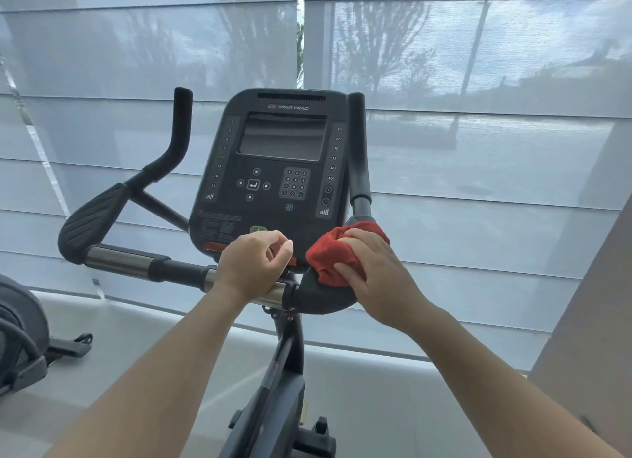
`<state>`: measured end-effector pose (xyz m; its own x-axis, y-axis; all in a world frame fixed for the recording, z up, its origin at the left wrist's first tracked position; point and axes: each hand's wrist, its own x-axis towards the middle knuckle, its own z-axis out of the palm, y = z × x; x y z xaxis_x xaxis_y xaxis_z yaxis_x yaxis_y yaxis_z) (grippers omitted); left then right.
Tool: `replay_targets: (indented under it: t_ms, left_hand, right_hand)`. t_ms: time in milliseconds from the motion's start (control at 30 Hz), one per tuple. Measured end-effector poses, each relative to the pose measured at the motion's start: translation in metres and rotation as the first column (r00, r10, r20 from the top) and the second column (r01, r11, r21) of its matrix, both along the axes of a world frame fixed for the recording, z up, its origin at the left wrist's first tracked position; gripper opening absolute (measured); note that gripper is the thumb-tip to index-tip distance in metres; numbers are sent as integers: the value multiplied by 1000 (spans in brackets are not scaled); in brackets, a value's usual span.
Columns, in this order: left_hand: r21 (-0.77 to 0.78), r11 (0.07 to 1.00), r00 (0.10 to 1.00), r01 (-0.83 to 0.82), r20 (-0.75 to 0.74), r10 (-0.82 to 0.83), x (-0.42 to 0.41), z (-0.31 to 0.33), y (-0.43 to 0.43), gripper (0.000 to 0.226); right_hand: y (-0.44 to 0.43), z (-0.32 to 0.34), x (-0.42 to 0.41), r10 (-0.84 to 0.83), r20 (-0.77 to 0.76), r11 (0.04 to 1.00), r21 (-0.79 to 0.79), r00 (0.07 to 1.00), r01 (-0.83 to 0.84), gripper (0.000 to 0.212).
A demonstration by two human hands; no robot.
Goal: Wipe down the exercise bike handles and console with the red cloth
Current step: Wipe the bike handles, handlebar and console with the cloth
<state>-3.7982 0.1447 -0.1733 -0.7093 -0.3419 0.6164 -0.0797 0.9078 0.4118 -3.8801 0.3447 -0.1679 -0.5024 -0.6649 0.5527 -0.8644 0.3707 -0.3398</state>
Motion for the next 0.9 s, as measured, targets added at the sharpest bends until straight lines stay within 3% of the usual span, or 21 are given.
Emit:
replay_targets:
  t_ms: [167, 300, 500, 600, 733, 900]
  left_hand:
    - [-145, 989, 1000, 5, 25, -1, 7, -7, -4, 55]
    - [-281, 959, 985, 45, 171, 4, 10, -9, -6, 66]
    - [-346, 936, 965, 56, 260, 39, 10, -7, -4, 60]
    - [-325, 946, 980, 3, 189, 62, 16, -8, -2, 51]
    - [-372, 927, 997, -42, -75, 15, 25, -28, -1, 41]
    - [-429, 901, 995, -71, -99, 32, 23, -33, -5, 41]
  right_hand:
    - [-12, 7, -12, -59, 8, 998, 24, 998, 58, 41]
    - [-13, 1, 2, -117, 0, 993, -1, 993, 117, 42]
    - [-9, -9, 33, -178, -10, 984, 9, 984, 178, 51]
    - [-13, -11, 33, -188, 50, 982, -9, 981, 188, 52]
    - [-17, -4, 13, -182, 107, 983, 24, 978, 180, 42]
    - [-23, 8, -3, -167, 99, 986, 32, 981, 165, 42]
